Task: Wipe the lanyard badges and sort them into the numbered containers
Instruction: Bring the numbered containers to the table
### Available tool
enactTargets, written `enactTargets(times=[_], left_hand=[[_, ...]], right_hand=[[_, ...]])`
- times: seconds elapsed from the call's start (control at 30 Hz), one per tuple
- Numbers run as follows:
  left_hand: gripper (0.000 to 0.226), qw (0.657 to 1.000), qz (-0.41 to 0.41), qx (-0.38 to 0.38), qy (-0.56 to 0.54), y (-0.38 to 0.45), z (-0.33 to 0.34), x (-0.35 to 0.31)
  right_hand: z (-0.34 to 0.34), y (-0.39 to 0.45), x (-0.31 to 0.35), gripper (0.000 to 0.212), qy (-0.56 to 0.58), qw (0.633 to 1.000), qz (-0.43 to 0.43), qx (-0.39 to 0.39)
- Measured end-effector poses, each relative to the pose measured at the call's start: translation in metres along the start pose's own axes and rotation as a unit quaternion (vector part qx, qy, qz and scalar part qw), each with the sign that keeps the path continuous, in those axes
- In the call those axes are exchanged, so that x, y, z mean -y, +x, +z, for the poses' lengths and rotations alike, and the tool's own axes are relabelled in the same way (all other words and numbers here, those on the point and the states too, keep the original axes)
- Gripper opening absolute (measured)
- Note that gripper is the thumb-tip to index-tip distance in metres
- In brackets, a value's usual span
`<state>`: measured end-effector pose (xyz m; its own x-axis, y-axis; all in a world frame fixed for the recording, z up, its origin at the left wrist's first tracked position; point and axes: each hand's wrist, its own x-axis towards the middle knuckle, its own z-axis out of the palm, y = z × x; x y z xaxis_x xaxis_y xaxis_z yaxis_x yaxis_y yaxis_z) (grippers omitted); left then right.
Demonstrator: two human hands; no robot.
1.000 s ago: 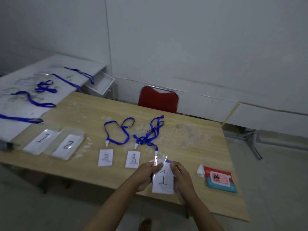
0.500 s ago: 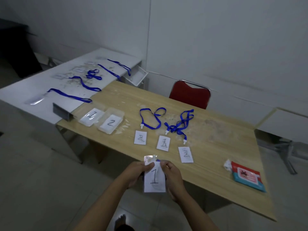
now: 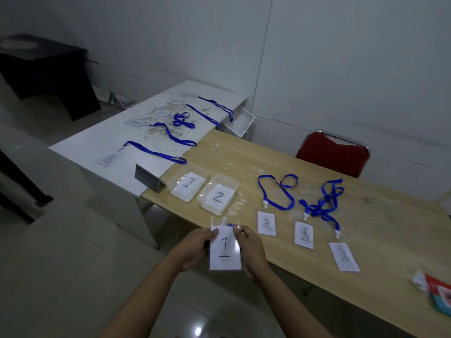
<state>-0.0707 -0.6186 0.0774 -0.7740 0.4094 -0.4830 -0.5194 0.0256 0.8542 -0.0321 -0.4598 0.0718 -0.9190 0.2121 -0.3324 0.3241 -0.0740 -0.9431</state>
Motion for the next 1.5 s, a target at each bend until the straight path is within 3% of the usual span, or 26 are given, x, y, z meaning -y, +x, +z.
enactTargets(times=[0.23,0.47,0.63,0.77,0.9,1.23,1.5], left_hand=[[0.027,1.0,-0.012,0.023,0.002,0.029,-0.087,-0.034],[0.024,0.999,-0.02,0.014,0.036,0.072,-0.138,-0.058],[0.025,0.998,-0.032,-0.045,-0.02,0.122,-0.158,-0.078],[0.021,0.992,-0.028,-0.106,0.06,0.161,-0.181,-0.095],[0.018,0.99,-0.072,-0.09,0.076,0.196,-0.197,-0.108],[0.02,0.958,-0.095,-0.092,0.253,0.257,-0.224,-0.122],[0.019,0.881,-0.034,0.021,0.471,0.291,-0.244,-0.133]], right_hand=[[0.082,0.043,0.012,0.02,0.032,0.998,0.021,-0.048],[0.115,0.095,0.027,0.019,0.043,0.995,0.054,-0.077],[0.133,0.158,0.034,0.023,0.017,0.994,0.071,-0.078],[0.148,0.21,0.039,0.025,-0.008,0.993,0.086,-0.077],[0.162,0.249,0.041,0.024,-0.021,0.991,0.104,-0.084],[0.188,0.308,0.024,0.024,-0.049,0.983,0.12,-0.129],[0.208,0.32,0.019,0.024,-0.1,0.967,0.12,-0.2]])
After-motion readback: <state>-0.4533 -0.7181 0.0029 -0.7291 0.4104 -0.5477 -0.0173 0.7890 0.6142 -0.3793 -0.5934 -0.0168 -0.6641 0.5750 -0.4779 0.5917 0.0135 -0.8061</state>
